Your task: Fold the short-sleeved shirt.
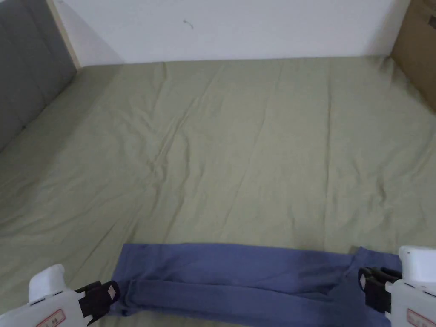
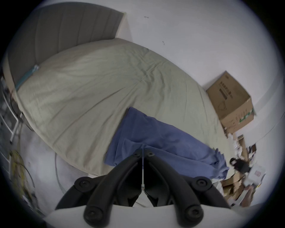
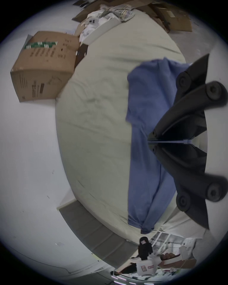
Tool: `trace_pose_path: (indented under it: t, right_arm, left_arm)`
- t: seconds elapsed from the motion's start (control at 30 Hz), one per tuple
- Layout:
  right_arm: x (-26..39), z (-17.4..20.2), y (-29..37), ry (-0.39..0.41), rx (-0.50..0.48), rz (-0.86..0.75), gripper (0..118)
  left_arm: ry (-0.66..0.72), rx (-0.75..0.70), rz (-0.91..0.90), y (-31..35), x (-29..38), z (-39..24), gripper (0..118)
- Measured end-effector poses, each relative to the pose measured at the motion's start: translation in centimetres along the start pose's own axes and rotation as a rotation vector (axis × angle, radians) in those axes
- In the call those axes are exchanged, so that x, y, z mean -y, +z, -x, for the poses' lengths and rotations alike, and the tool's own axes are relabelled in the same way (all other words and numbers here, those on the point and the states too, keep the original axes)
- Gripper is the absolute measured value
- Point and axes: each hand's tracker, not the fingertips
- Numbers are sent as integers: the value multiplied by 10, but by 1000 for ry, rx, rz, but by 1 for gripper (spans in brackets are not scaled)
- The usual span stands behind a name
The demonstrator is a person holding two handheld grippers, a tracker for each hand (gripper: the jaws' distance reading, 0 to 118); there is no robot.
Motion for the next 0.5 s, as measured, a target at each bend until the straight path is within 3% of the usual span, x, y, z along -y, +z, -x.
trace_pose_path:
  t: [0.03, 0.07, 0.13, 0.23, 0.27, 0.3, 0.33, 0.43, 0.5]
  right_arm:
    - [0, 5, -5, 16, 3, 2, 3]
    - [0, 10, -8, 24, 6, 1, 3]
    - [0, 15, -14, 45, -28, 25, 3]
    - [-1, 20, -20, 49, -43, 42, 3]
    - [0, 22, -22, 50, -41, 48, 3]
    - [0, 22, -24, 50, -41, 52, 3]
    - [0, 22, -25, 50, -42, 60, 3]
    - [2, 24, -29, 51, -36, 80, 3]
    - [2, 22, -32, 54, -29, 93, 3]
  left_arm:
    - [43, 9, -15, 2, -5, 7, 1]
    - [83, 26, -28, 3, -10, 16, 11]
    - [162, 60, -19, 1, -21, 32, 51]
    - [238, 110, 9, -9, -28, 43, 73]
    - [245, 117, 19, -18, -28, 47, 93]
    - [269, 121, 53, -27, -27, 49, 105]
    - [285, 123, 82, -36, -27, 53, 111]
    - [406, 203, 137, -53, -24, 55, 112]
    - [393, 216, 110, -66, -18, 60, 114]
